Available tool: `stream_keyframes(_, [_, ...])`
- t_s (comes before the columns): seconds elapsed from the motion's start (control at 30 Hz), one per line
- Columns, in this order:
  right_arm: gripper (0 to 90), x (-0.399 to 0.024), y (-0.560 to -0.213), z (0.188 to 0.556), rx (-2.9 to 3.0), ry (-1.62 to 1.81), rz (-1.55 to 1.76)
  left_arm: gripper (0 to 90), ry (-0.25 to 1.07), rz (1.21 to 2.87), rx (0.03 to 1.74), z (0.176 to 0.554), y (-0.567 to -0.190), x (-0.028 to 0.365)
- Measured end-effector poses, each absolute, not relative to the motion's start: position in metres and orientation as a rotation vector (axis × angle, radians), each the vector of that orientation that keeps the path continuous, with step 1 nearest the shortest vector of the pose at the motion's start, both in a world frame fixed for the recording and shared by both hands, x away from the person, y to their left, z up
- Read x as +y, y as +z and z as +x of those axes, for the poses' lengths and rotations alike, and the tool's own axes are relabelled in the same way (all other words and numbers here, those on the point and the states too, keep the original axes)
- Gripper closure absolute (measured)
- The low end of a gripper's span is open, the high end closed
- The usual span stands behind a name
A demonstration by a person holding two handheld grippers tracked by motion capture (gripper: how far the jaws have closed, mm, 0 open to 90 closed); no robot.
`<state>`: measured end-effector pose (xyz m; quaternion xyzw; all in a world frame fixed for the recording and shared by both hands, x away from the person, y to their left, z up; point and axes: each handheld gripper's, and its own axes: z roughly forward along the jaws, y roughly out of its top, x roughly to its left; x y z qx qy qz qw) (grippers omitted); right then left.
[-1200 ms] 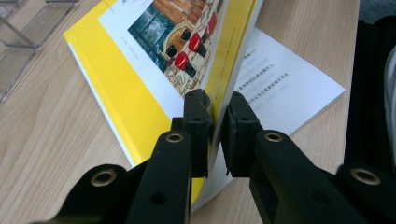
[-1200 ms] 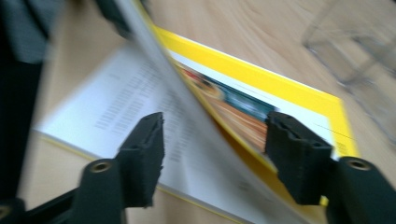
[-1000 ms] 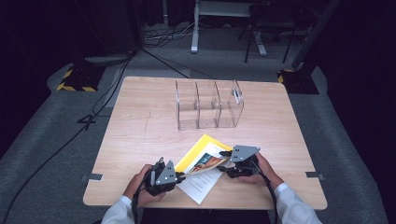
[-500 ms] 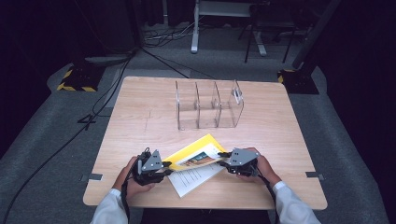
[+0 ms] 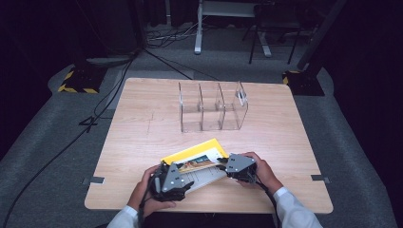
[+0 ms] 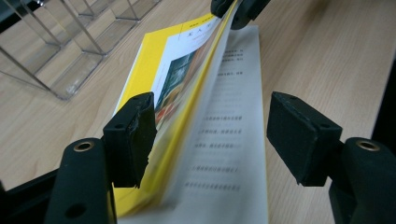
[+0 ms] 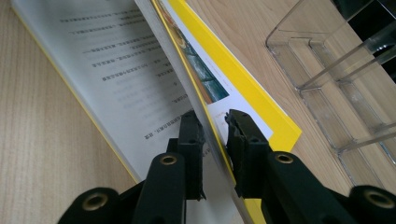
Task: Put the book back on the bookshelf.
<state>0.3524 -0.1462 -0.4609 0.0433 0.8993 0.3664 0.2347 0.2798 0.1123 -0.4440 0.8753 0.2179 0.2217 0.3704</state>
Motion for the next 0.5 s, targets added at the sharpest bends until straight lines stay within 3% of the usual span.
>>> stream_keyframes(0.1, [76.5,-0.144,-0.462,0.351,2.472,0.999,0.12,47.8,0.583,2.258,0.617,0.282,-0.446,0.106])
stream_keyframes(0.2, [76.2,-0.145,-0.465,0.351,2.484,1.007,0.123,53.0,0.59,2.253,0.658,0.284,-0.447,0.109])
stream_keyframes(0.33, [75.6,-0.146,-0.465,0.354,2.493,1.037,0.135,47.5,0.592,2.314,0.698,0.29,-0.459,0.109])
stream_keyframes(0.37, [74.9,-0.146,-0.466,0.354,2.5,1.033,0.135,53.4,0.592,2.314,0.698,0.29,-0.459,0.109])
stream_keyframes(0.4, [74.9,-0.146,-0.466,0.354,2.5,1.033,0.135,53.4,0.618,2.327,0.679,0.289,-0.46,0.109])
stream_keyframes(0.5, [73.7,-0.146,-0.468,0.354,2.506,1.026,0.127,71.0,0.654,2.349,0.651,0.288,-0.46,0.111])
